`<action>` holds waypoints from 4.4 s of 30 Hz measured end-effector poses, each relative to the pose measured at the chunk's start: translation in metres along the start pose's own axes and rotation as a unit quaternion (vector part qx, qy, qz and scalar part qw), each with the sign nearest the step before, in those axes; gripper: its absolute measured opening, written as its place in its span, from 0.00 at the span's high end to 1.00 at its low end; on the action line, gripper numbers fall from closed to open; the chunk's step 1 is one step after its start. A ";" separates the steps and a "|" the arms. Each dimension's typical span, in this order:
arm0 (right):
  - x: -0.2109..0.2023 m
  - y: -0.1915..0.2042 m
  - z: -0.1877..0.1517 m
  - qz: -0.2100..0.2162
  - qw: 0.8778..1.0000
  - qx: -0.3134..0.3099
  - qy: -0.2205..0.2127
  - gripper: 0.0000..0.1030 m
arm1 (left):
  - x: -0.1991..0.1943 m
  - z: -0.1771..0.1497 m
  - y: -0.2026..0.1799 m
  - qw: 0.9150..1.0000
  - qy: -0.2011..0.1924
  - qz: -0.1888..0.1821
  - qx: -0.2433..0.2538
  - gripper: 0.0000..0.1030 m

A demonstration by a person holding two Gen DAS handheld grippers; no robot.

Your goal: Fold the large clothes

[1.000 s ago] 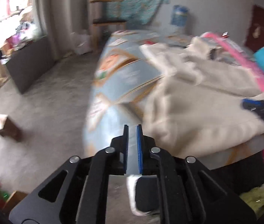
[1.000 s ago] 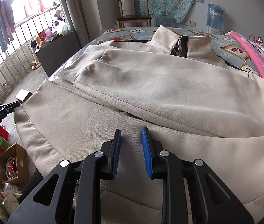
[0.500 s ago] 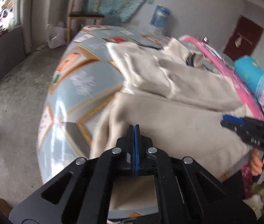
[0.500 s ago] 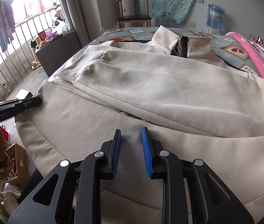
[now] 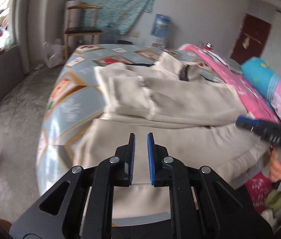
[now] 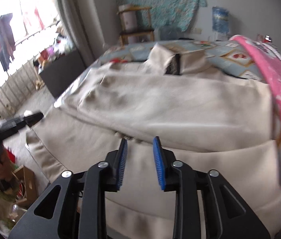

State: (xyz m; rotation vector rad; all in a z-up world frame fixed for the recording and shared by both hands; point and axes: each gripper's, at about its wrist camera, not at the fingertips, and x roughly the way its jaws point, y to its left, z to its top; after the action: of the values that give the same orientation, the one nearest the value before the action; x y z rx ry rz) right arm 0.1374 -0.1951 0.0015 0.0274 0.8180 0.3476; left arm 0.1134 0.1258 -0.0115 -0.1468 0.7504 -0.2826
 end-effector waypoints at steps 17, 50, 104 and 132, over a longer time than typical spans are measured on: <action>-0.019 -0.063 0.005 -0.077 0.995 0.049 0.040 0.41 | 0.018 0.020 0.002 0.998 0.043 0.033 0.015 0.87; 0.184 -0.123 0.242 0.039 0.981 0.005 0.187 0.94 | 0.261 0.254 -0.085 0.984 0.113 -0.081 0.109 0.94; 0.135 -0.180 0.116 0.203 0.905 0.293 0.234 0.53 | 0.214 0.158 0.004 0.914 0.244 -0.247 -0.212 0.63; 0.155 -0.181 0.098 0.251 0.865 0.351 0.256 0.63 | 0.243 0.137 0.033 0.865 0.273 -0.264 -0.329 0.59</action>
State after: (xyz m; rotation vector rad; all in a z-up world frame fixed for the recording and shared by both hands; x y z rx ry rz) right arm 0.3582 -0.3069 -0.0696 0.8801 1.4384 0.5410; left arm 0.3842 0.0878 -0.0782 -0.9663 1.3536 -0.5967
